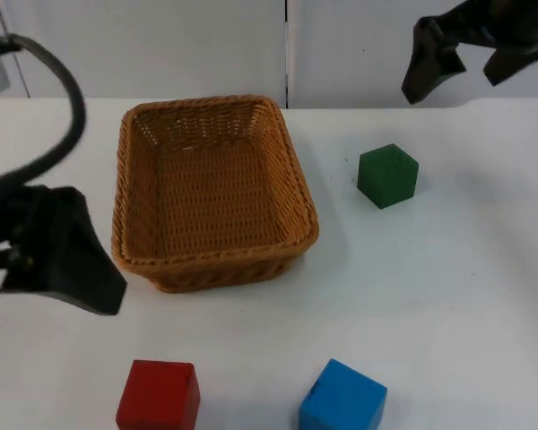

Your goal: Pick up one cube with each hand and place exactly two cubes into the same basket, leaving the remaining cube outside.

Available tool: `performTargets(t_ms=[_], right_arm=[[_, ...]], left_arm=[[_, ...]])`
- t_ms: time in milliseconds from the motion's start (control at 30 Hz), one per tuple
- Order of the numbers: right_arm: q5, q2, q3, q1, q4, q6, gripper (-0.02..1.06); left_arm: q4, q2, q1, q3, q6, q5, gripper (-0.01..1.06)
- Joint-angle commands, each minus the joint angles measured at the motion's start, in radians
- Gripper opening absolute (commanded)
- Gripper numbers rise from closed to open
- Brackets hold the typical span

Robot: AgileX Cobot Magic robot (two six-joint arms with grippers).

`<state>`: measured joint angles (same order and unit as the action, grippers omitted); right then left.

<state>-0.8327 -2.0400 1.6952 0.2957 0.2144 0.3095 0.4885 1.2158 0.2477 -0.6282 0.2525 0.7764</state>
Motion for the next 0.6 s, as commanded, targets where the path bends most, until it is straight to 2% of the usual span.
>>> performTargets(t_ms=[0, 300, 567], right_arm=[[-0.006, -0.018, 0.017, 0.007, -0.003, 0.004, 1.05], [0.005, -0.108, 0.055, 0.008, -0.003, 0.006, 1.05], [0.043, -0.154, 0.068, 0.032, -0.003, 0.006, 1.05]], left_arm=[[-0.027, 0.031, 0.035, -0.005, -0.033, -0.035, 0.99], [-0.111, 0.174, 0.158, -0.005, -0.155, -0.166, 0.99], [-0.173, 0.241, 0.185, -0.005, -0.234, -0.237, 0.99]])
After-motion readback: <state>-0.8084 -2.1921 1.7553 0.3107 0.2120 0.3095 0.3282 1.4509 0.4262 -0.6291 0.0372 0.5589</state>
